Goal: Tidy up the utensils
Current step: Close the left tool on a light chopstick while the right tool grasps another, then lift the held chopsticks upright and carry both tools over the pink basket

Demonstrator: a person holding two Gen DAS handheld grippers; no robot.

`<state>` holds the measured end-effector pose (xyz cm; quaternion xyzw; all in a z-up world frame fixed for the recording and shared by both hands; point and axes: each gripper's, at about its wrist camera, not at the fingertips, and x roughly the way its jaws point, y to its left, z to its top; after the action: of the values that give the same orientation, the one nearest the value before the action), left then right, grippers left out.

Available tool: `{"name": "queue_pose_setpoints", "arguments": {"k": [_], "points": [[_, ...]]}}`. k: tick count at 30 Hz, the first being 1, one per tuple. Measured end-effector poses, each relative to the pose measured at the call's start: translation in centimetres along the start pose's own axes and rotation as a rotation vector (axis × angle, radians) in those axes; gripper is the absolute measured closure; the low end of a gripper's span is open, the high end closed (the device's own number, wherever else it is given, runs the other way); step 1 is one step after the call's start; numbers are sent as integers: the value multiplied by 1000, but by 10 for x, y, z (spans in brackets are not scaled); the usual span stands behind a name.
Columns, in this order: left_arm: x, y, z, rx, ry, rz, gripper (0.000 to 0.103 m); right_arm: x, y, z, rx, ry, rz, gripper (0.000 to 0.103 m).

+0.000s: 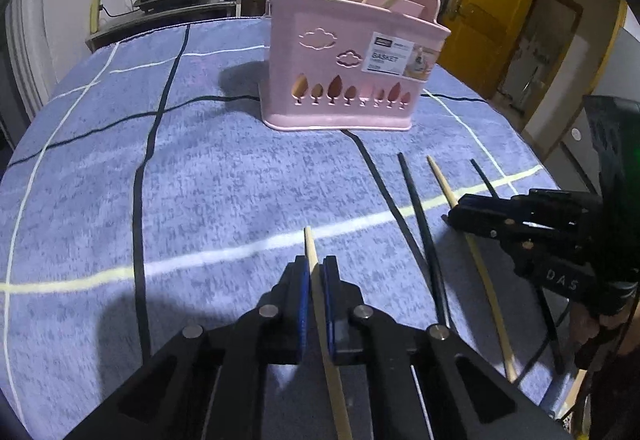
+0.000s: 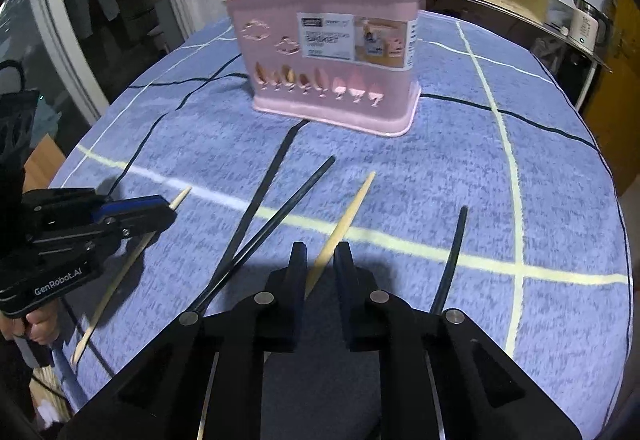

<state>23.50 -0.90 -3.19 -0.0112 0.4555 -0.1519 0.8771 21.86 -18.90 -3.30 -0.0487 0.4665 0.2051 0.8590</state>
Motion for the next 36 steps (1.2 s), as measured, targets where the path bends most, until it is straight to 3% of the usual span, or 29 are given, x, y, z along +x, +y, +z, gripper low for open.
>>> {"name": "queue_pose_setpoints", "arguments": {"k": [4, 12, 24, 30, 36], "points": [[6, 4, 9, 7, 3, 39, 96, 5, 1, 9, -6, 12, -30, 88], [7, 9, 10, -4, 7, 28, 96, 14, -4, 20, 39, 4, -48, 88], [16, -13, 18, 81, 35, 113, 93, 18, -2, 25, 49, 11, -53, 96], [15, -6, 24, 49, 52, 80, 97, 10, -5, 22, 62, -3, -16, 98], [-7, -1, 34, 32, 5, 54, 98, -12, -5, 25, 55, -51, 19, 98]]}}
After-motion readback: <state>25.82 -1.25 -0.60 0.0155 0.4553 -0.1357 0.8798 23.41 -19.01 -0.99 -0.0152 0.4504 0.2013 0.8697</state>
